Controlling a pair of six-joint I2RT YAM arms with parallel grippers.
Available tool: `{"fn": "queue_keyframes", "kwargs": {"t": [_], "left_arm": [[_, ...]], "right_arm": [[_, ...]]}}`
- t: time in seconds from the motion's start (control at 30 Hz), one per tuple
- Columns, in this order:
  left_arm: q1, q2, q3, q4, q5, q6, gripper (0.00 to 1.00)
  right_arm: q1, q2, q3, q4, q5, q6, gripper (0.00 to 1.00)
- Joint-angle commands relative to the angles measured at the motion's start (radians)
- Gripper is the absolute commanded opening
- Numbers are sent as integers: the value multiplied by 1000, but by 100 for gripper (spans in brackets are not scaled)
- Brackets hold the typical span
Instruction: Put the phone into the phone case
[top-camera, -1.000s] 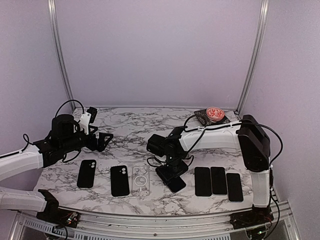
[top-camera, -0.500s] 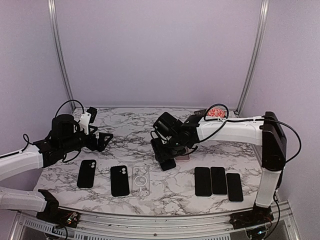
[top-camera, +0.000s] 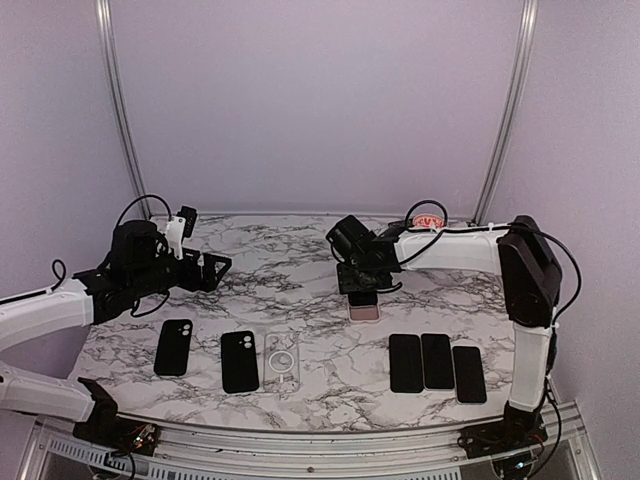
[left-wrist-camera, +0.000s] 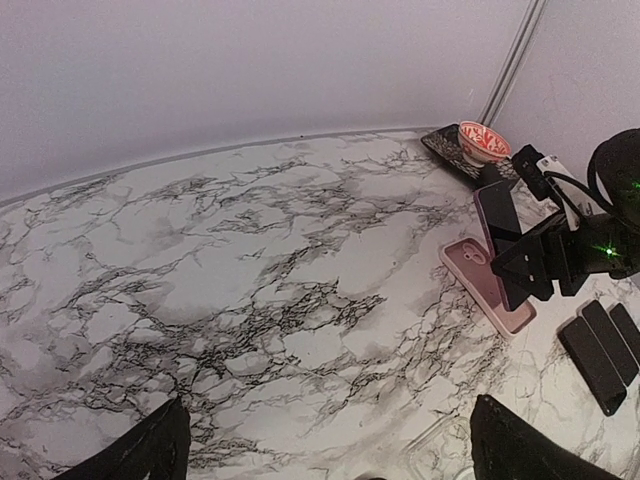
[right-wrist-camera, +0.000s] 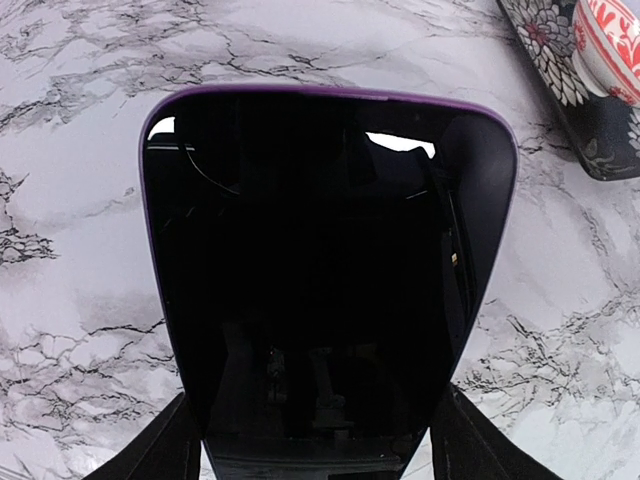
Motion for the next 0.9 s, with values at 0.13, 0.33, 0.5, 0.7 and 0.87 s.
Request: {"fn": "queue_keyframes", "kwargs": {"t": [0.13, 0.33, 0.5, 0.7, 0.87], "left_arm": [[-13, 47, 40, 11, 0, -14, 99], [-13, 58, 23, 13, 2, -13, 99], [-13, 55, 22, 16, -2, -7, 99], [-13, 56, 17, 14, -4, -9, 99], [-13, 55, 18, 16, -7, -8, 99]], "right_arm": [[-5, 4, -25, 74, 23, 39, 40], [-5, 22, -31, 42, -3, 49, 41], [-5, 21, -57, 54, -49, 51, 40], [-6, 45, -67, 35, -90, 68, 40], [-5, 29, -53, -15, -103, 53, 40]]}}
